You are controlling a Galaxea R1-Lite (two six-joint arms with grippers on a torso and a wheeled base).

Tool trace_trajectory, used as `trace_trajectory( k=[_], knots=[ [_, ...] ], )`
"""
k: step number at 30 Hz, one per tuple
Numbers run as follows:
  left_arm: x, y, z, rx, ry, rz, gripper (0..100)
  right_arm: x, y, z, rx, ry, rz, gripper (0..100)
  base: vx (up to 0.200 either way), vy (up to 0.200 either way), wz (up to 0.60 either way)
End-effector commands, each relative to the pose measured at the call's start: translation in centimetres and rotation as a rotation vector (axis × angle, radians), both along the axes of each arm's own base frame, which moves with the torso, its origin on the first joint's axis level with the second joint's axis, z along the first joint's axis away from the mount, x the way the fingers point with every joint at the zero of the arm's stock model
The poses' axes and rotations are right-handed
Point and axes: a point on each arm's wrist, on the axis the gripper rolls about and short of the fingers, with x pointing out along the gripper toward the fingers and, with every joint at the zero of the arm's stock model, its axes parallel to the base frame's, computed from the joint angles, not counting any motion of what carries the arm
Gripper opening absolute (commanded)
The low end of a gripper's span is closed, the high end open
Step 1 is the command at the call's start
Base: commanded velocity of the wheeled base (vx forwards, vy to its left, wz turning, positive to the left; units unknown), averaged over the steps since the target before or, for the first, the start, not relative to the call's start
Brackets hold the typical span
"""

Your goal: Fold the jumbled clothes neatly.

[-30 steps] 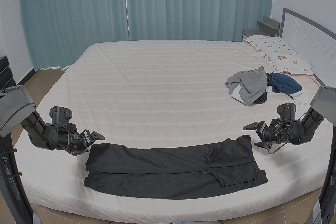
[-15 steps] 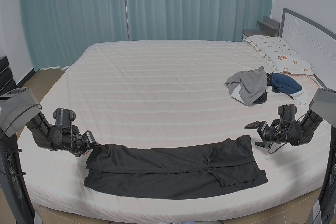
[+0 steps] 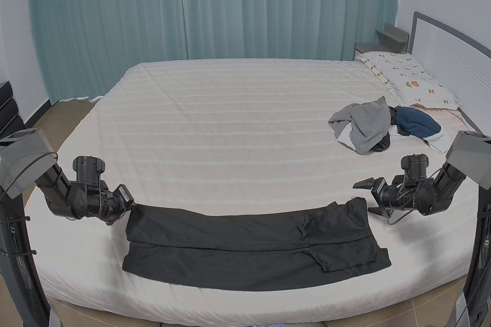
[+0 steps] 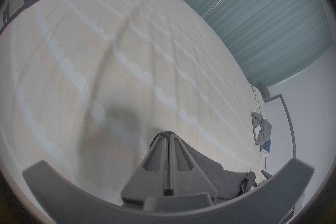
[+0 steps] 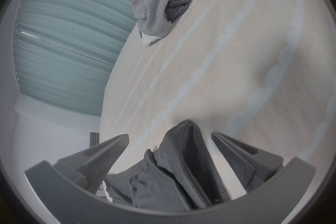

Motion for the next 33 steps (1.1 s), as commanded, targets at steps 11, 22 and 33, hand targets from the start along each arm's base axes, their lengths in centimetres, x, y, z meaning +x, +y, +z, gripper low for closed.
trace_trajectory(
  k=[11,22,33],
  knots=[
    [-0.1,0.5,-0.6,-0.002,0.015,0.014,0,0.4,0.4,-1.1,-0.036,0.006,0.009,0,0.0,0.0,0.0],
    [-0.1,0.2,-0.6,-0.002,0.015,0.007,0,1.6,-0.7,-0.9,-0.01,-0.078,-0.04,0,0.0,0.0,0.0],
    [-0.2,0.1,-0.4,-0.006,0.017,0.008,0,1.8,-0.7,-1.6,-0.008,-0.071,-0.039,100,0.0,0.0,0.0]
  ],
)
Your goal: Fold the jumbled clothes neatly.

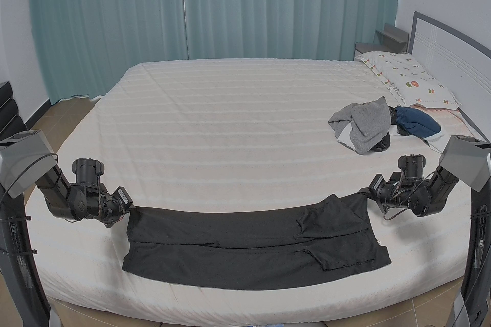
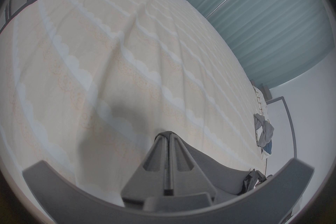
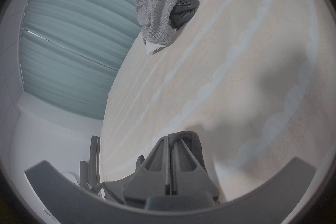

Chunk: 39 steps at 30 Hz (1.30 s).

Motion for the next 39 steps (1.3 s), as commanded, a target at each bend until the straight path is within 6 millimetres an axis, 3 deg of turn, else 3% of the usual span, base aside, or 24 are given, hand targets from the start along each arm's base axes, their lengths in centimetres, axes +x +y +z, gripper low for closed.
trace_trajectory(
  k=[1,2,5,7,8,12,15,23,38,39],
  knots=[
    [-0.1,0.0,0.2,-0.004,0.001,0.0,0,0.0,0.0,-0.5,0.001,0.011,0.0,100,0.0,0.0,0.0],
    [-0.1,0.0,0.2,-0.004,0.002,0.0,100,0.0,0.0,-0.5,0.001,0.011,0.0,100,0.0,0.0,0.0],
    [-0.2,0.0,0.2,-0.005,0.004,0.0,100,-0.2,0.0,-0.3,0.002,0.01,-0.001,100,0.0,0.0,0.0],
    [-0.2,0.0,0.2,-0.004,0.002,0.001,100,-0.4,-0.5,1.2,0.005,-0.022,-0.016,100,0.0,0.0,0.0],
    [-0.2,0.0,0.2,-0.007,0.004,0.001,100,-1.2,-1.1,2.7,0.013,-0.042,-0.02,100,0.0,0.0,0.0],
    [-0.2,0.0,0.1,-0.01,0.003,0.0,100,-3.2,-0.9,4.3,0.055,-0.05,0.055,100,0.0,0.0,0.0],
    [-0.2,0.0,0.3,-0.04,0.006,0.017,100,-4.5,0.2,3.5,0.057,-0.037,0.119,100,0.0,0.0,0.0],
    [-0.2,0.1,0.4,-0.056,0.005,0.032,100,-5.7,1.7,1.4,-0.012,-0.005,0.211,100,0.0,0.0,0.0],
    [-0.2,0.1,0.3,-0.056,0.007,0.032,100,-6.2,1.7,-0.1,-0.069,0.017,0.25,100,0.0,0.0,0.0],
    [-0.2,0.1,0.3,-0.056,0.007,0.032,100,-6.3,1.7,-0.3,-0.074,0.018,0.255,0,0.0,0.0,0.0]
  ],
)
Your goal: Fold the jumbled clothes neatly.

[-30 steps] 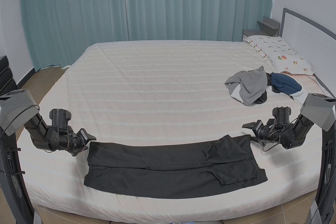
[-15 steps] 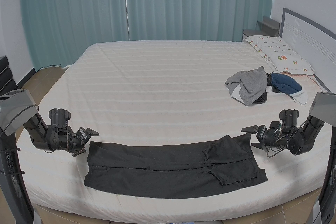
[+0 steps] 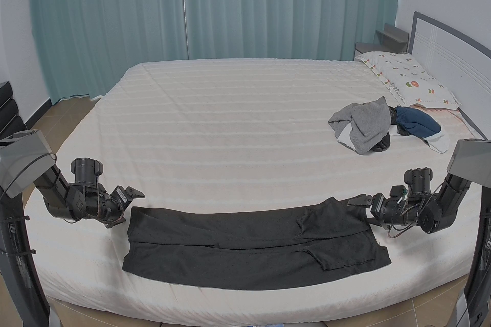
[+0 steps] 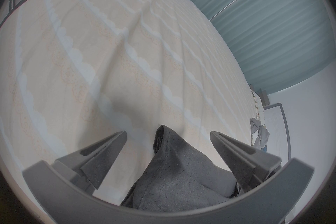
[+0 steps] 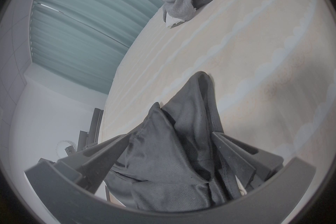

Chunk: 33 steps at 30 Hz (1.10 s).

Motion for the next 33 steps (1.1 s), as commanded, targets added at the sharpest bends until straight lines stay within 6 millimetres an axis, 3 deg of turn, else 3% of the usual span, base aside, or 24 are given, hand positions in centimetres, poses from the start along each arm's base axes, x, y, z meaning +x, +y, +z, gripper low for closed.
trace_trajectory(
  k=[1,20,21,26,31,33],
  knots=[
    [0.0,0.0,0.0,0.0,0.0,0.0,100,-0.2,0.1,-0.7,-0.012,0.015,0.014,0,0.0,0.0,0.0],
    [0.0,0.0,0.0,0.001,0.0,0.001,100,-0.6,-0.9,-1.2,-0.033,0.034,-0.023,0,0.0,0.0,0.0],
    [0.0,0.0,0.0,0.001,0.0,0.001,100,-0.7,-0.8,-1.2,-0.032,0.036,-0.023,100,0.0,0.0,0.0],
    [0.0,0.0,0.0,0.001,0.0,0.001,100,-0.7,-0.5,-0.8,-0.032,0.024,-0.015,100,0.0,0.0,0.0],
    [0.0,0.0,0.0,0.0,0.0,0.002,100,-0.6,-0.6,3.2,-0.02,-0.084,-0.024,100,0.0,0.0,0.0],
    [0.0,0.0,0.0,0.0,0.0,0.002,100,-0.6,-0.2,3.8,-0.02,-0.1,-0.013,100,0.0,0.0,0.0]
  ],
)
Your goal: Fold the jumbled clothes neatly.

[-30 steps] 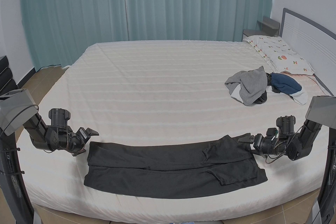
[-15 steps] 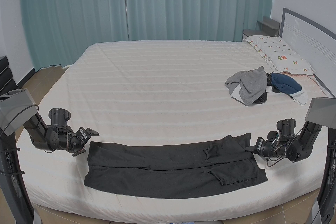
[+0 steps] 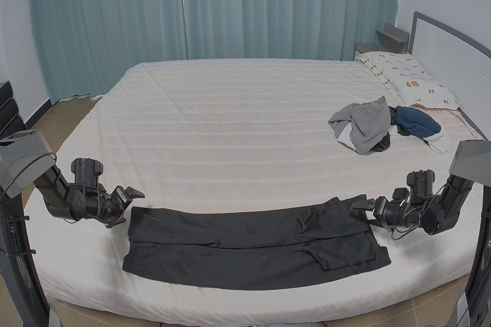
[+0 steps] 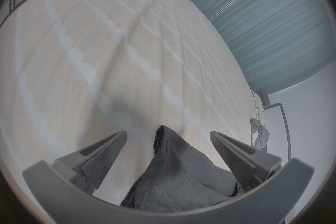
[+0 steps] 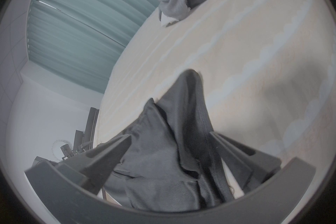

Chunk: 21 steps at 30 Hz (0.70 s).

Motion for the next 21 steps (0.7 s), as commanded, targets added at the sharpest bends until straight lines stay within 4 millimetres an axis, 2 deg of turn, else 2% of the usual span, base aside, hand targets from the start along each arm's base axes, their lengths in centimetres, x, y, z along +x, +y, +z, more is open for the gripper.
trace_trajectory(
  k=[1,6,7,12,21],
  knots=[
    [0.0,0.0,0.0,-0.001,0.003,0.002,100,0.2,1.0,3.3,0.003,-0.095,0.029,100,0.0,0.0,0.0],
    [0.0,0.0,0.0,-0.001,0.003,0.002,100,1.3,2.5,3.7,0.003,-0.124,0.07,100,0.0,0.0,0.0],
    [-0.1,0.0,0.0,-0.001,0.004,0.002,100,1.8,3.0,3.1,0.004,-0.105,0.084,100,0.0,0.0,0.0],
    [-0.1,0.0,0.0,0.0,0.002,0.001,100,3.0,3.2,0.8,-0.003,-0.062,0.089,100,0.0,0.0,0.0],
    [-0.2,-0.1,-0.2,0.002,0.007,-0.004,100,3.0,2.9,-2.2,-0.044,-0.014,0.114,100,0.0,0.0,0.0]
  ],
)
